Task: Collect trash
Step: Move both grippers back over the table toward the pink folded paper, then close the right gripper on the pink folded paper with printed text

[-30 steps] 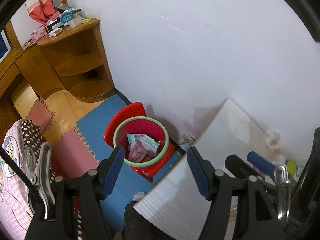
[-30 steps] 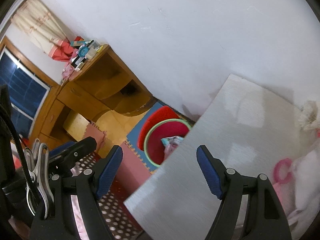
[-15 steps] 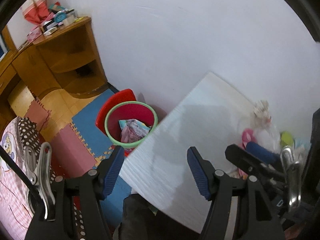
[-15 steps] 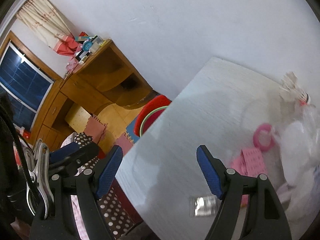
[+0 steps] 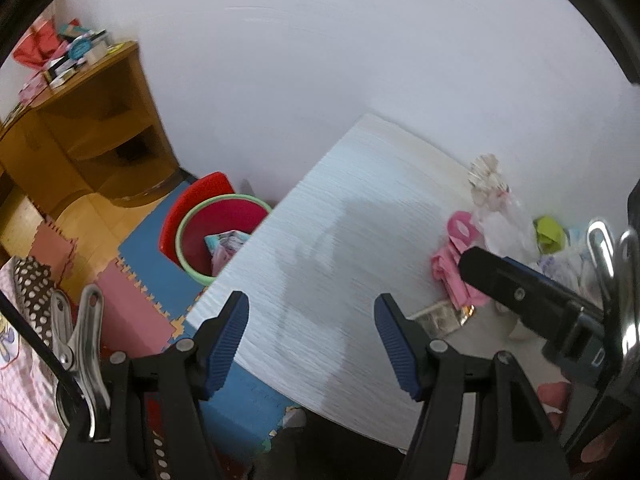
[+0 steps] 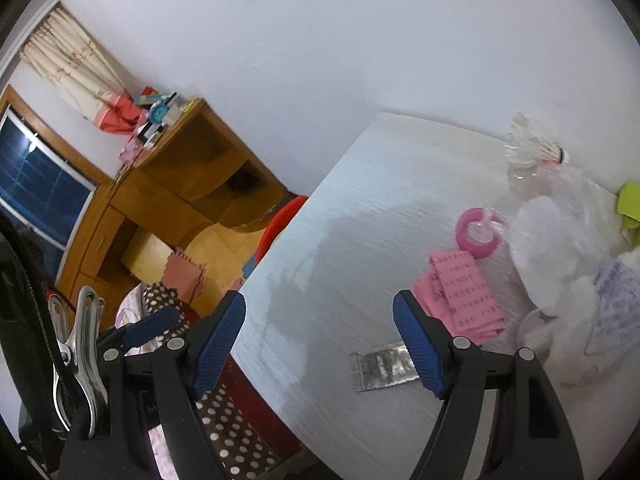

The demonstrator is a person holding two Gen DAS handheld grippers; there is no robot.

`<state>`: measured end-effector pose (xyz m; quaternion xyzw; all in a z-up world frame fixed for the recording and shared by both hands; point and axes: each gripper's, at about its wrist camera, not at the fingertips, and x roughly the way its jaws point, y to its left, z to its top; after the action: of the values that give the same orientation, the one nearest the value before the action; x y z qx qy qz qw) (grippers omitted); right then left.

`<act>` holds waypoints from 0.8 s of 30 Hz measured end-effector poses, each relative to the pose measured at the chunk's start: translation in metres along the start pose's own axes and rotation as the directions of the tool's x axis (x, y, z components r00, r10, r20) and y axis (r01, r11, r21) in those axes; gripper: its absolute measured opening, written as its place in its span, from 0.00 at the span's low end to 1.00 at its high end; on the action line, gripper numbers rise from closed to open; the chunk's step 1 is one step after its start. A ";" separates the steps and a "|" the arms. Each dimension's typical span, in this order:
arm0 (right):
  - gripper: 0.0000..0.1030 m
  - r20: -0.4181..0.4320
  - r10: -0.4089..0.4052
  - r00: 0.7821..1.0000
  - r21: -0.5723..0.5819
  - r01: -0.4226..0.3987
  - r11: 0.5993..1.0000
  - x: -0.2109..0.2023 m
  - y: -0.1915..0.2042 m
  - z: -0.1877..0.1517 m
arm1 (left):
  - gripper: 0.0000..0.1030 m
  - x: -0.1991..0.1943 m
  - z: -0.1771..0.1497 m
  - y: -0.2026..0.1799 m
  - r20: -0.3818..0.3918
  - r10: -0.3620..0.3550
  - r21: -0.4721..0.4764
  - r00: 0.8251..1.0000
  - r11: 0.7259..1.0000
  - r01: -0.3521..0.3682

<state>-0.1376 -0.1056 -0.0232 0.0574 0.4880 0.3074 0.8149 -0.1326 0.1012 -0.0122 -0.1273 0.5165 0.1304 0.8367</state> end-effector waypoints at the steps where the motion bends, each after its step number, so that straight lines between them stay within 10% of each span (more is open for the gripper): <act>1: 0.76 0.006 -0.007 1.000 0.007 0.007 1.000 -0.001 -0.001 -0.002 | 0.67 0.001 -0.001 -0.001 -0.008 -0.006 0.008 1.000 1.000 0.006; 14: 0.76 -0.015 -0.107 0.994 0.223 0.108 0.969 -0.033 -0.076 -0.079 | 0.67 0.029 -0.036 -0.040 -0.025 -0.079 0.234 0.997 0.969 0.083; 24: 0.76 0.016 -0.096 0.995 0.161 0.092 0.983 -0.011 -0.082 -0.047 | 0.73 0.057 -0.047 -0.083 0.020 -0.124 0.418 0.992 0.903 0.104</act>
<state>-0.1440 -0.1876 -0.0711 0.1030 0.5034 0.2276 0.8271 -0.1178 0.0129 -0.0771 0.0268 0.5046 -0.0288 0.8625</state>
